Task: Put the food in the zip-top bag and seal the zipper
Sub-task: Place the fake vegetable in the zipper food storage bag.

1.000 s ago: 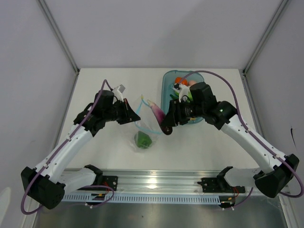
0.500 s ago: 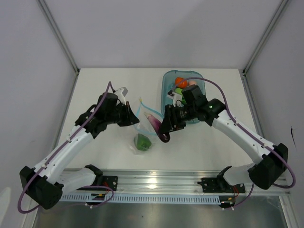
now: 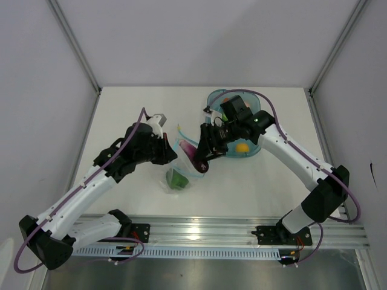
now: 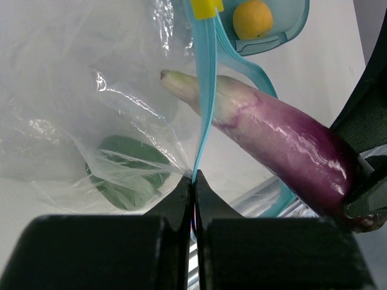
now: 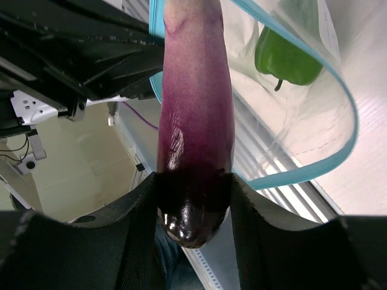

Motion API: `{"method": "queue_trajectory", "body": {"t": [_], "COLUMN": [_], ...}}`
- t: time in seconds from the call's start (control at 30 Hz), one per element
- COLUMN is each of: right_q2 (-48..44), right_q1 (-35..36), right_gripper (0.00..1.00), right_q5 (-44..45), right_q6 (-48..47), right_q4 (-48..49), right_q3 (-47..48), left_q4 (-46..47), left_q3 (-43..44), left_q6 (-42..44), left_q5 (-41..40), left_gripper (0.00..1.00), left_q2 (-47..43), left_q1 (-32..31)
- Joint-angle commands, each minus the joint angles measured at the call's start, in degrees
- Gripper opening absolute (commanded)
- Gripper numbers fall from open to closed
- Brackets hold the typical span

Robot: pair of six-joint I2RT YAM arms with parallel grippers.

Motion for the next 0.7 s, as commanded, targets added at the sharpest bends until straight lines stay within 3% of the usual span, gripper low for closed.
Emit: {"method": "queue_trajectory", "body": {"t": [0.0,0.27,0.43,0.53,0.57,0.67], "right_q2": [2.0,5.2,7.7,8.5,8.5,7.8], "right_q1": [0.2,2.8,3.8,4.3,4.4,5.2], "right_gripper": [0.05,0.04,0.09,0.37,0.50,0.70], "right_q5": [-0.7,10.1,13.1,17.1,18.3,22.4], "right_q6": [0.8,0.0,-1.3,-2.4,-2.8,-3.6], "right_q4": [-1.2,5.1,8.1,8.4,8.1,7.2], "right_q3": [3.0,1.0,1.0,1.0,1.0,0.9], "left_q4": [1.0,1.7,2.0,1.9,1.9,1.8], "left_q3": [1.1,2.2,3.5,3.6,3.7,3.7], "left_q6": [1.2,-0.1,-1.2,-1.6,-1.6,-2.0], "left_q5": [-0.6,4.5,9.6,10.0,10.0,9.7], "left_gripper": [0.01,0.00,0.01,0.01,0.01,0.01], "left_q2": [-1.0,-1.6,-0.9,-0.8,-0.8,-0.8], "left_q1": [-0.8,-1.0,-0.9,-1.0,-1.0,-1.0]}}
